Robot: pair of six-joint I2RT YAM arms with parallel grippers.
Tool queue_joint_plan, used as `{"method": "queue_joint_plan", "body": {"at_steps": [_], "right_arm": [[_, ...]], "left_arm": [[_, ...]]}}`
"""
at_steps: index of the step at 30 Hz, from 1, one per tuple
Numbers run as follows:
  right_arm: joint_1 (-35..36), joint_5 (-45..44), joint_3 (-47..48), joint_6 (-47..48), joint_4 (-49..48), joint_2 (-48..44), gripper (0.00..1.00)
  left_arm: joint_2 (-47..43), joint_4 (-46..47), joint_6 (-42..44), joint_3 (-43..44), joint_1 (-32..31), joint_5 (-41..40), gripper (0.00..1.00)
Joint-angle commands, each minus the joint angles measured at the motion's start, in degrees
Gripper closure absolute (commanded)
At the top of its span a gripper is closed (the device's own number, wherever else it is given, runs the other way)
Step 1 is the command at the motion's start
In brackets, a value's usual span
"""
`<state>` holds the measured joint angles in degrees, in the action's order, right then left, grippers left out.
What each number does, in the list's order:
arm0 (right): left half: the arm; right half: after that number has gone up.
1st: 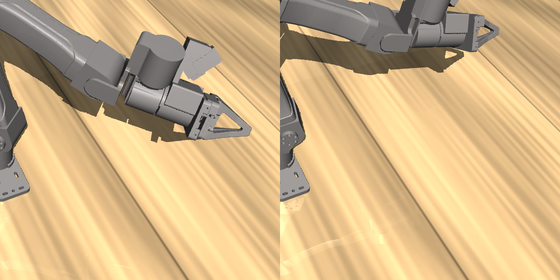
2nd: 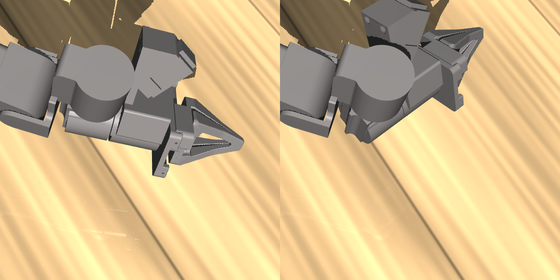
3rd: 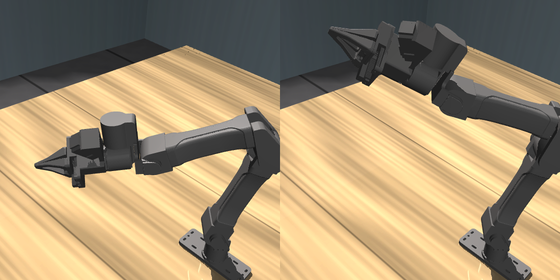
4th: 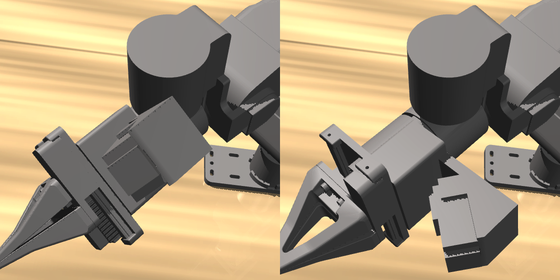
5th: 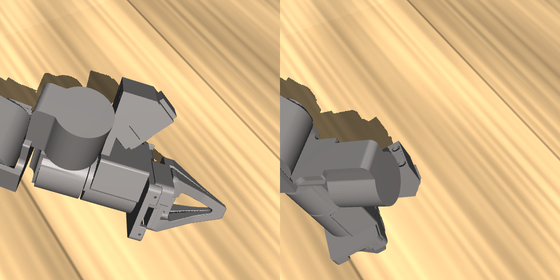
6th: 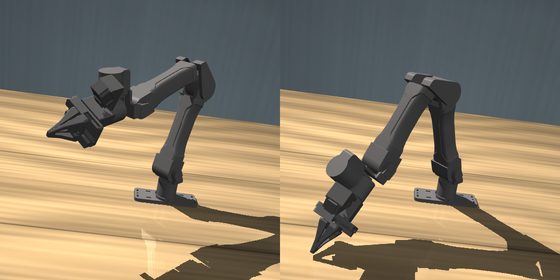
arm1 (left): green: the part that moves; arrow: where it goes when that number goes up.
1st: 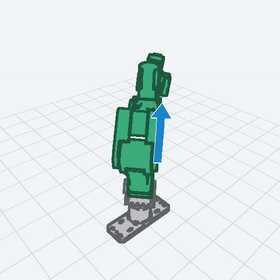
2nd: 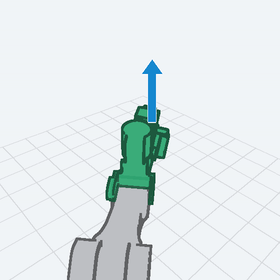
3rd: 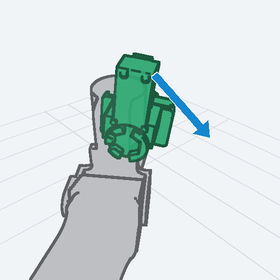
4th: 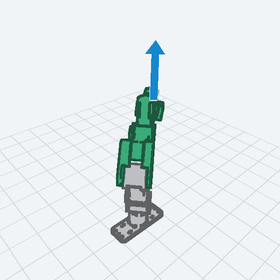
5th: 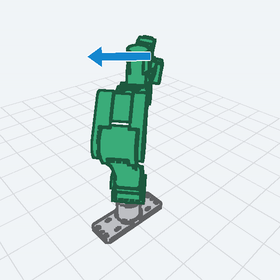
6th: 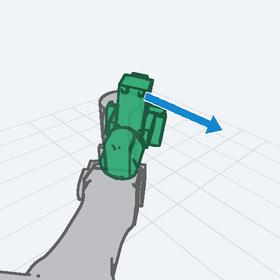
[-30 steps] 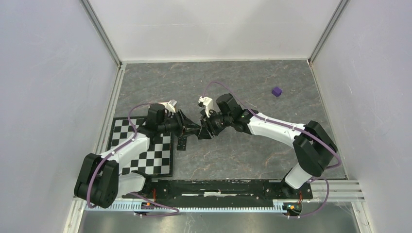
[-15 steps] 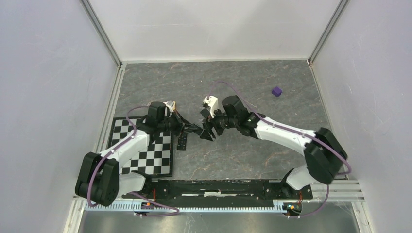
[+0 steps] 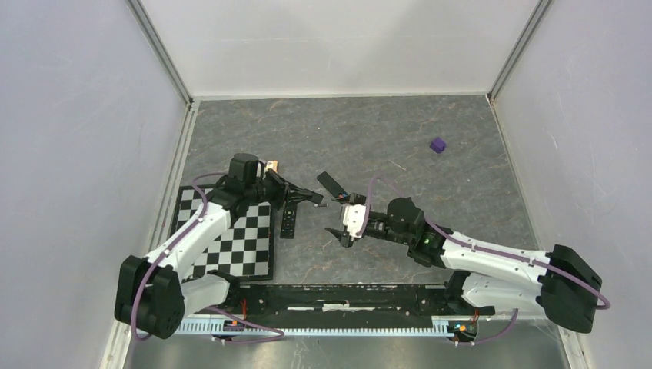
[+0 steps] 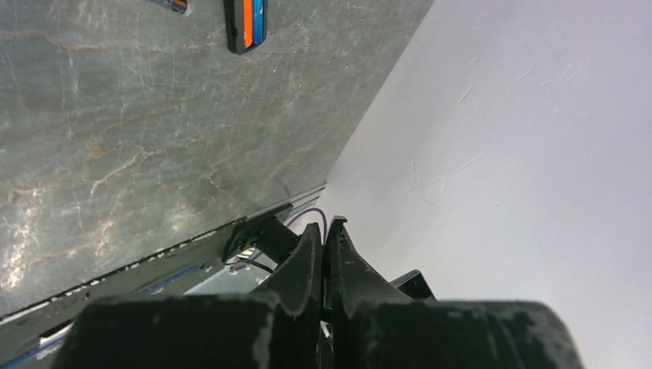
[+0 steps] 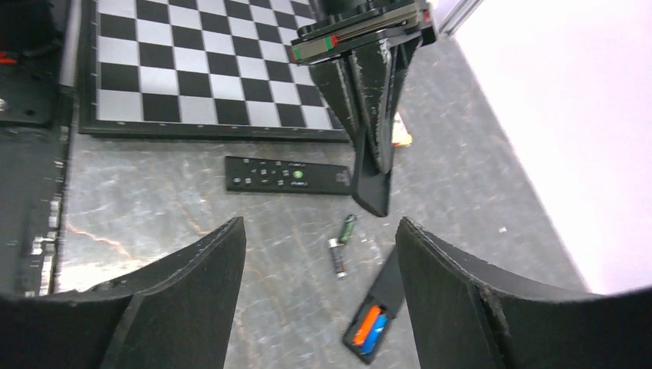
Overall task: Load the batteries into the remote control
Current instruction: Pick up the battery cover at the center of the board.
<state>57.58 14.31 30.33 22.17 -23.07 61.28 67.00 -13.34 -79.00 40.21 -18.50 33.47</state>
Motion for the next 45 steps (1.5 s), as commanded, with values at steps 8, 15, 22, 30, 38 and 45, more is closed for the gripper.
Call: {"method": "queue_joint_plan", "body": {"at_steps": [8,15,22,30,38,45], "right_arm": [[3.3,-5.99,2.23,18.65,-12.42,5.32,0.42],[3.94,-5.66,4.22,22.51,-11.96,9.01,0.45],[4.01,-6.97,4.48,24.01,-15.88,11.2,0.63],[4.12,-7.15,4.9,25.37,-17.01,13.09,0.73],[4.12,-7.82,5.6,26.43,-16.08,14.51,0.77],[4.1,-9.26,8.48,21.8,-13.3,15.18,1.0]], "left_arm": [[-4.22,-1.5,-7.83,0.81,-0.44,3.07,0.98],[-4.98,-2.25,-8.21,1.12,-0.45,2.47,0.98],[-5.19,-2.37,-9.02,0.86,-0.48,3.13,0.98],[-5.68,-2.64,-9.33,1.06,-0.48,3.38,0.98],[-6.34,-2.66,-9.77,1.0,-0.48,3.26,0.98],[-7.3,-3.09,-7.04,3.03,-0.48,1.94,0.55]]}}
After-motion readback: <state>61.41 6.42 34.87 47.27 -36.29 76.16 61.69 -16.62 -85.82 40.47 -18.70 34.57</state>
